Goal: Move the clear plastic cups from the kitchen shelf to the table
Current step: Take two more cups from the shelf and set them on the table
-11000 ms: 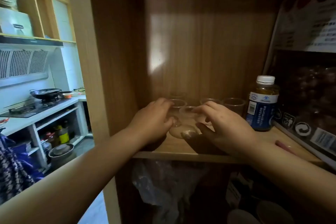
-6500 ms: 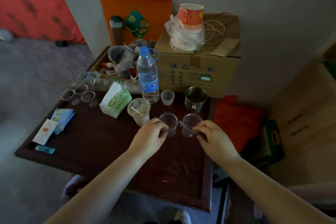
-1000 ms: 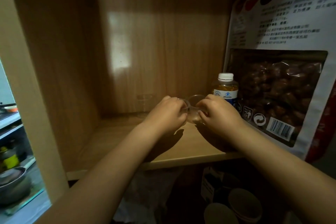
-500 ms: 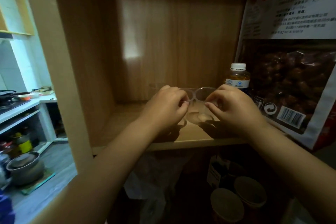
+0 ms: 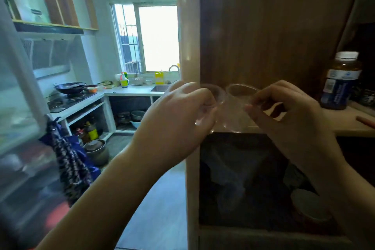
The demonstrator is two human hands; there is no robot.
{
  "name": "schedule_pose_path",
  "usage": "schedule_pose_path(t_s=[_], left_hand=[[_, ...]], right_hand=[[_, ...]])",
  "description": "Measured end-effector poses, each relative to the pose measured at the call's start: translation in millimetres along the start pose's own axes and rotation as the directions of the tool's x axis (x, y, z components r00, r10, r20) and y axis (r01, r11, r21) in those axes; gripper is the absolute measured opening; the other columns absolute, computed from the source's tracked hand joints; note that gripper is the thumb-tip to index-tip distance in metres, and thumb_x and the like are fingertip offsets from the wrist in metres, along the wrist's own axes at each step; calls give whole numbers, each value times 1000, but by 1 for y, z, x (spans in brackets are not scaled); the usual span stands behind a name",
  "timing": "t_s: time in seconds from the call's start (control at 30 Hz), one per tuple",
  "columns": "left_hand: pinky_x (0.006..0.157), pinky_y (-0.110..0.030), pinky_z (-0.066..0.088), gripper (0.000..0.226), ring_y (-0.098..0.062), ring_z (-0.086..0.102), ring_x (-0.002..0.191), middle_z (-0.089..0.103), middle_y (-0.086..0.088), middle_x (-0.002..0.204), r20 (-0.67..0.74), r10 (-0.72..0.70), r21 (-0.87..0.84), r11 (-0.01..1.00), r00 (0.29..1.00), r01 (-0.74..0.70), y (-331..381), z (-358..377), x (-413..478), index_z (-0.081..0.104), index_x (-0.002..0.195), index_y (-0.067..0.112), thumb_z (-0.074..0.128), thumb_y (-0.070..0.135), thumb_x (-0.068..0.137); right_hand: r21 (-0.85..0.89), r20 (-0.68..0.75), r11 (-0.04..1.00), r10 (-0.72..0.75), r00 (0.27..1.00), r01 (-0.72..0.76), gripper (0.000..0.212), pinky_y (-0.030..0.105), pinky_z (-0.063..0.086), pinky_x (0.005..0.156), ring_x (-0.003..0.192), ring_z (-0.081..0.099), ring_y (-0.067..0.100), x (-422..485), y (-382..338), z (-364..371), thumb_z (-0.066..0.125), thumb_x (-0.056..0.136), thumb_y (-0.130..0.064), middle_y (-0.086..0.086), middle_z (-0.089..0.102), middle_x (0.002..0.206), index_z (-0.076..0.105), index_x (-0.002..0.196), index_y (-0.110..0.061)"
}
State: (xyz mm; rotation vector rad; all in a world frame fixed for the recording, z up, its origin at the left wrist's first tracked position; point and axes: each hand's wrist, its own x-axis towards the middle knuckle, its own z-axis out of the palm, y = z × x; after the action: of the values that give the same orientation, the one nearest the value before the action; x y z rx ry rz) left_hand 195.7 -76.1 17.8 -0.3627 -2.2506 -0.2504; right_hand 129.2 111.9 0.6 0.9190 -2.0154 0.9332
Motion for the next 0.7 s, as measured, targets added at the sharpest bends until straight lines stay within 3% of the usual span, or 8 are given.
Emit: schedule_pose_path(t_s=[0.07, 0.17, 0.3, 0.47, 0.57, 0.7], left_hand=[[63, -20, 31, 10, -7, 43, 80, 50, 17, 78, -14, -53, 24, 998, 999, 53, -17, -29, -27, 61, 82, 25, 53, 30, 86], [66, -20, 33, 13, -6, 43, 79, 45, 23, 74, -17, -140, 48, 989, 990, 140, -49, -72, -71, 61, 77, 23, 53, 31, 84], [71, -26, 38, 19, -9, 47, 80, 53, 14, 76, -3, -283, 173, 945, 959, 279, -91, -134, -143, 62, 77, 24, 48, 36, 82], [72, -29, 39, 25, -15, 51, 83, 56, 11, 78, -31, -457, 330, 835, 889, 440, -119, -221, -229, 63, 79, 21, 46, 38, 80], [73, -30, 39, 28, -16, 50, 80, 60, 4, 75, -54, -536, 414, 756, 842, 508, -127, -269, -277, 64, 81, 18, 44, 38, 80], [65, -24, 38, 23, -10, 46, 76, 55, 10, 71, -167, -639, 476, 615, 751, 629, -119, -323, -336, 61, 78, 20, 46, 37, 83]], right_hand=[[72, 6, 997, -9, 1000, 9, 8, 8, 42, 62, 72, 55, 4, -2, -34, 23, 68, 76, -26, -17, 52, 80, 62, 80, -23], [232, 57, 973, -8, 998, -6, 7, 11, 42, 58, 70, 58, 8, -6, -86, 61, 70, 77, -26, -12, 57, 80, 66, 75, -20], [384, 131, 923, -57, 990, 2, 5, 19, 44, 61, 70, 59, 12, -20, -156, 125, 71, 77, -25, -7, 60, 80, 67, 76, -23], [521, 208, 849, -226, 952, 88, 3, 27, 47, 65, 73, 58, 10, -42, -252, 196, 68, 80, -22, -7, 59, 81, 68, 81, -20], [599, 226, 789, -330, 917, 136, 4, 21, 45, 66, 72, 58, 10, -52, -311, 225, 69, 80, -19, -6, 60, 82, 69, 82, -16], [719, 253, 679, -453, 855, 147, 6, 17, 45, 68, 75, 59, 8, -62, -388, 255, 69, 79, -19, -8, 60, 84, 70, 85, -18]])
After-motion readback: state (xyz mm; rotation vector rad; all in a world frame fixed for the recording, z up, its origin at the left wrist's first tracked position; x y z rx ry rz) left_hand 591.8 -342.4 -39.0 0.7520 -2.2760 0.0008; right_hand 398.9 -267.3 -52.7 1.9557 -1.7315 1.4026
